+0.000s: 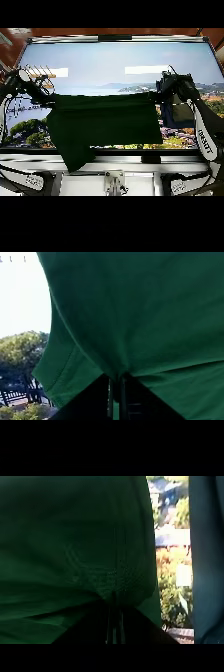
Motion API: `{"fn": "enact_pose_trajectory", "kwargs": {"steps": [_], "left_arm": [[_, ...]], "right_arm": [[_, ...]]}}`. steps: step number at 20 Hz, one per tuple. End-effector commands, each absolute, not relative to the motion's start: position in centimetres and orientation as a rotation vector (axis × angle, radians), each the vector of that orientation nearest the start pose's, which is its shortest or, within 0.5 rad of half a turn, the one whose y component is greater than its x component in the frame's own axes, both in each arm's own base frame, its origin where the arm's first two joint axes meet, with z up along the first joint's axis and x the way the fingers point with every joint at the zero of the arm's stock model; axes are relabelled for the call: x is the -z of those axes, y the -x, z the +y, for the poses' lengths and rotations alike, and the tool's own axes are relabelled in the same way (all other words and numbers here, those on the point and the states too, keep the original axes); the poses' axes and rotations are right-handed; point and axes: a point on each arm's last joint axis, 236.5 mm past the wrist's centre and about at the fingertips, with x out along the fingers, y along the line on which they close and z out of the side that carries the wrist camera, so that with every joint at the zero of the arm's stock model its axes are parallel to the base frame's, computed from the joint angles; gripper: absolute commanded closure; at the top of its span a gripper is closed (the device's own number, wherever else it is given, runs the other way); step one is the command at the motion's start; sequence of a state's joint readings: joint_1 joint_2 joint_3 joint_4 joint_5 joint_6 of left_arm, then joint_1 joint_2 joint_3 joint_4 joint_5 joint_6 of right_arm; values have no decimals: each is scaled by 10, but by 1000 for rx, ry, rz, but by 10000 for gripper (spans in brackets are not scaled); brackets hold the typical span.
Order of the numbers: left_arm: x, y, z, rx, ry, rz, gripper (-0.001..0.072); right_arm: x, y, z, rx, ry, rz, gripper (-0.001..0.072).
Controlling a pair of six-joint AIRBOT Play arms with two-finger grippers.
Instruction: Fold the shirts.
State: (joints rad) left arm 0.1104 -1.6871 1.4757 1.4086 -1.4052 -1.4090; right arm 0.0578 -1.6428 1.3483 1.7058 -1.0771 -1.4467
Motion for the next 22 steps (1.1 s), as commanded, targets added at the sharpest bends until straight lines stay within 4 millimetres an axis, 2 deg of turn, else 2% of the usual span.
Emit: {"fn": "enact_pose_trajectory", "kwargs": {"steps": [1,5,6,7,8,9,11,14,15,16,17,19,21,22], "left_arm": [[65,-399,9,131,129,1631,660],[76,-397,3,101,167,1666,659],[77,-396,2,102,175,1671,658],[74,-393,-1,115,188,1683,593],[71,-388,0,118,194,1705,337],[67,-382,1,122,199,1734,224],[54,-357,9,132,220,1825,224],[24,-330,18,129,316,1823,235],[17,-321,17,126,365,1777,237],[16,-306,15,129,402,1742,236],[20,-284,13,131,433,1729,238],[40,-228,5,125,505,1741,340],[57,-183,-6,152,562,1747,340],[62,-171,-6,147,576,1736,334]], "right_arm": [[76,-432,57,-31,-204,1429,646],[88,-423,59,-30,-216,1484,645],[88,-422,60,-31,-219,1490,621],[88,-419,60,-33,-216,1500,471],[86,-414,57,-45,-193,1522,218],[81,-404,55,-78,-145,1561,175],[64,-380,39,-106,-44,1645,175],[30,-344,-12,-84,100,1726,177],[20,-337,-29,-52,61,1722,177],[12,-333,-37,-41,-25,1698,177],[6,-329,-40,-44,-118,1666,178],[-4,-320,-46,-41,-263,1607,177],[-8,-310,-56,-14,-318,1570,177],[-9,-307,-59,-1,-336,1550,178]]}}
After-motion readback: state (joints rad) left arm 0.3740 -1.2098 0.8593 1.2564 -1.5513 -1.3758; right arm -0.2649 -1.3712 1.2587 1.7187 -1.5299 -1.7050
